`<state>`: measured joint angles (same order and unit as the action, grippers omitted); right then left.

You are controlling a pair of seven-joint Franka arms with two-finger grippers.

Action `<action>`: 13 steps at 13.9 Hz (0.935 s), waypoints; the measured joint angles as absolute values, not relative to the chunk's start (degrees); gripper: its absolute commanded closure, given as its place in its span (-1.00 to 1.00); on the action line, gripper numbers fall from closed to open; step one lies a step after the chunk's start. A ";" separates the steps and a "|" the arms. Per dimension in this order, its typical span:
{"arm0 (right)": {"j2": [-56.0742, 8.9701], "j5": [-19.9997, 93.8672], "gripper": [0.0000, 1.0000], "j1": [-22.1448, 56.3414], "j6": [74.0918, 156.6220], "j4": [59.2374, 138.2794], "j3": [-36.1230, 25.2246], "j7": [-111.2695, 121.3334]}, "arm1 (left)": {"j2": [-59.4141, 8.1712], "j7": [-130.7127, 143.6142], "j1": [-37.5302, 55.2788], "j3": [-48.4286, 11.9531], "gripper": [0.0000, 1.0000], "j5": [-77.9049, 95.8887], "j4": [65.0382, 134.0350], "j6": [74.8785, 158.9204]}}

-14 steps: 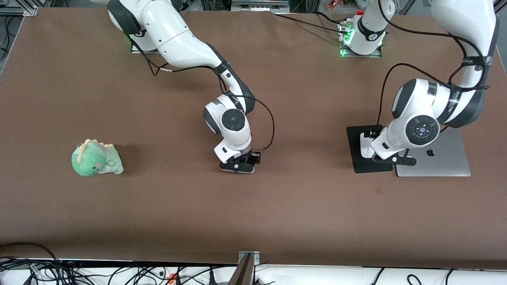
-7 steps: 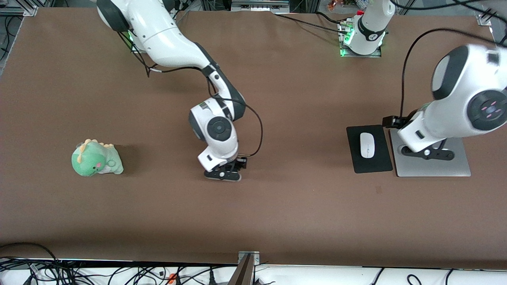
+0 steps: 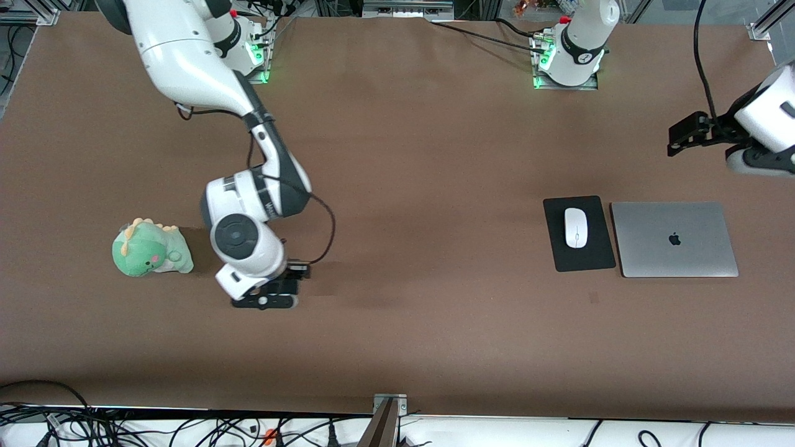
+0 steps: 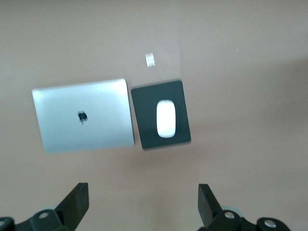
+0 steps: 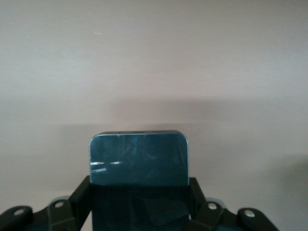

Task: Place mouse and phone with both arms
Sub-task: 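Carry the black phone with the right gripper beside the green plush toy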

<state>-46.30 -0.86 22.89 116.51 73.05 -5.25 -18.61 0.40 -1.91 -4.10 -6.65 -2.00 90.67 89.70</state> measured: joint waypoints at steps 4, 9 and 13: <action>-43.55 -0.86 -0.10 19.33 122.69 82.50 -5.33 -13.88 | 7.97 -1.85 -3.14 -5.22 -1.00 -1.99 102.05 96.76; -42.32 -0.86 -0.10 18.86 131.89 92.06 -5.32 -13.41 | 7.75 -1.67 -3.12 -5.12 -1.00 -1.99 101.87 96.43; -42.17 -0.86 -0.18 18.23 135.93 95.26 -5.39 -12.68 | 6.25 -1.13 -3.12 -5.12 -1.00 -1.98 99.93 96.38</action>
<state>-42.17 -0.86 18.23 135.93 95.26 -5.39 -12.68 6.25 -1.13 -3.12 -5.12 -1.98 99.93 96.38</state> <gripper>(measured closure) 0.189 0.000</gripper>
